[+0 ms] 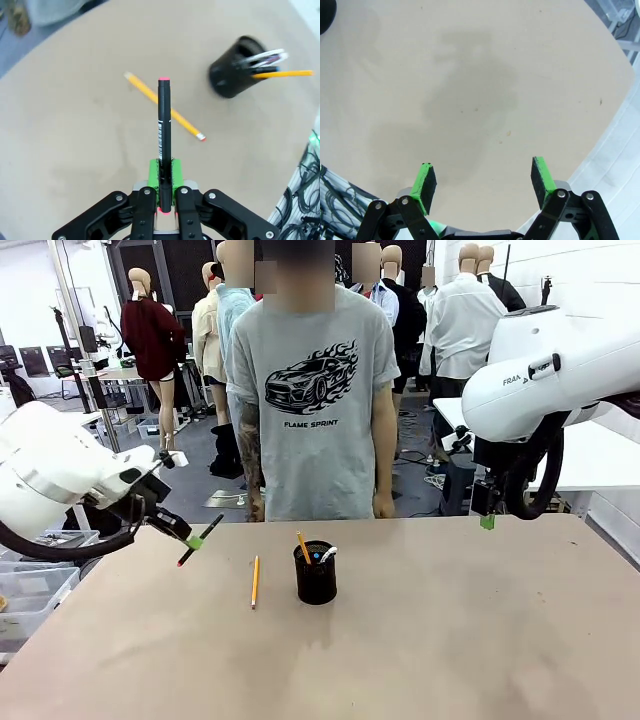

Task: Place the pens into the pen holder.
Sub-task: Pick up a writing instrument from the table and place it into the Pen holder.

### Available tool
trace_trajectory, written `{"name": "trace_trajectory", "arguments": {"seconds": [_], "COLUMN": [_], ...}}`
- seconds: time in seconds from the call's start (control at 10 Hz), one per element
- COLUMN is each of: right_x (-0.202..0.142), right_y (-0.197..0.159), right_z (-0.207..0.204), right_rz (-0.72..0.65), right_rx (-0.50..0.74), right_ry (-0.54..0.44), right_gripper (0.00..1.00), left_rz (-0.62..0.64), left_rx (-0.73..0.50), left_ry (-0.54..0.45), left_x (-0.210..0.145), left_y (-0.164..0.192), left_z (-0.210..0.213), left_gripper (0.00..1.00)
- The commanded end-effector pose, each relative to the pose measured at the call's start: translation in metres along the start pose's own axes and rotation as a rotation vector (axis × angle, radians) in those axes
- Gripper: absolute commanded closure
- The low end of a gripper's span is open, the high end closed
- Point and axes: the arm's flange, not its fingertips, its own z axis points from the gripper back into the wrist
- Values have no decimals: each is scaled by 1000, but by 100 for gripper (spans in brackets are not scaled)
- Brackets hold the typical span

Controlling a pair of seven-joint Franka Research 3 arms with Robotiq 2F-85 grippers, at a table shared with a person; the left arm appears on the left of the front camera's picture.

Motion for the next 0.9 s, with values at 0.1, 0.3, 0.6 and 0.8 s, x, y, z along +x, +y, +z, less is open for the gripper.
{"name": "trace_trajectory", "arguments": {"seconds": [0.1, 0.3, 0.6, 0.8], "right_x": [0, 0, 0, 0], "right_y": [0, 0, 0, 0], "right_z": [0, 0, 0, 0], "right_rz": [-8, -8, -8, -8], "right_rx": [-3, -3, -3, -3], "right_ry": [1, 1, 1, 1], "right_gripper": [6, 6, 6, 6], "left_rz": [-172, -215, -234, -236], "left_rx": [-279, -352, -511, -394], "left_ry": [-229, -426, -593, -509], "left_x": [-16, -8, 11, 10], "left_y": [-7, -19, -49, -36], "left_z": [5, 2, -21, 6], "left_gripper": [100, 100, 100, 100]}}
